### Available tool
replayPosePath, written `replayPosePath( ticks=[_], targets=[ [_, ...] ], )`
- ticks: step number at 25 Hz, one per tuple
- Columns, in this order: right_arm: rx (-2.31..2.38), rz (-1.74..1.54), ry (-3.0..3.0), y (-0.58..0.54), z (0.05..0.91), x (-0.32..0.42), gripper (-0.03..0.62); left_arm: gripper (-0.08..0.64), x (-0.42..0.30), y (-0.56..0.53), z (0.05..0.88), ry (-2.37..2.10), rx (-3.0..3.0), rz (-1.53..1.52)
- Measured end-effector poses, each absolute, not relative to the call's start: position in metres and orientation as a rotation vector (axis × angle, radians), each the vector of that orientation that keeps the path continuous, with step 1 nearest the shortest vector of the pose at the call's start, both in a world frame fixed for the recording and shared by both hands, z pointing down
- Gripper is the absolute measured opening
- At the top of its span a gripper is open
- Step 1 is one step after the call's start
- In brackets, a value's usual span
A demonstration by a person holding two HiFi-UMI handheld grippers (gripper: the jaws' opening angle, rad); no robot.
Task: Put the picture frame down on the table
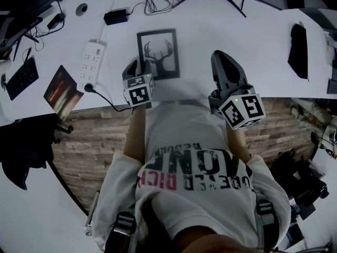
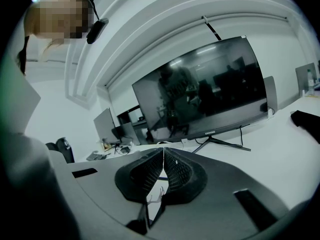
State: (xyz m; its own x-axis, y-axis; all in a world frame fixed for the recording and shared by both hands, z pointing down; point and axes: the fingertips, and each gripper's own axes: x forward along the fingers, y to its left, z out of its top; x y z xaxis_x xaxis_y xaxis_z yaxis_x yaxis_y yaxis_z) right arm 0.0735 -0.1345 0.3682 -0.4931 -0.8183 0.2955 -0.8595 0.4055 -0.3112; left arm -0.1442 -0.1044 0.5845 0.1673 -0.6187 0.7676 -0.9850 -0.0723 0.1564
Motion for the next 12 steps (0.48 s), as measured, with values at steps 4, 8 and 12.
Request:
replayPosePath(
  ticks=[4,8,12],
  targets=[
    [1.538,0.642,-2.55,-0.132,0.366,0.073,0.002,0.141,-0.147,-0.111,0.567,-1.538,1.803,0.635],
    [1.546,0.625,-2.555,-0.13,0.363,0.069,0.002,0.078,-0.147,-0.116,0.549,-1.564,1.852,0.599],
    [1.558,0.622,-2.563,-0.125,0.362,0.065,0.002,0.035,-0.15,-0.12,0.534,-1.577,1.877,0.554]
  ],
)
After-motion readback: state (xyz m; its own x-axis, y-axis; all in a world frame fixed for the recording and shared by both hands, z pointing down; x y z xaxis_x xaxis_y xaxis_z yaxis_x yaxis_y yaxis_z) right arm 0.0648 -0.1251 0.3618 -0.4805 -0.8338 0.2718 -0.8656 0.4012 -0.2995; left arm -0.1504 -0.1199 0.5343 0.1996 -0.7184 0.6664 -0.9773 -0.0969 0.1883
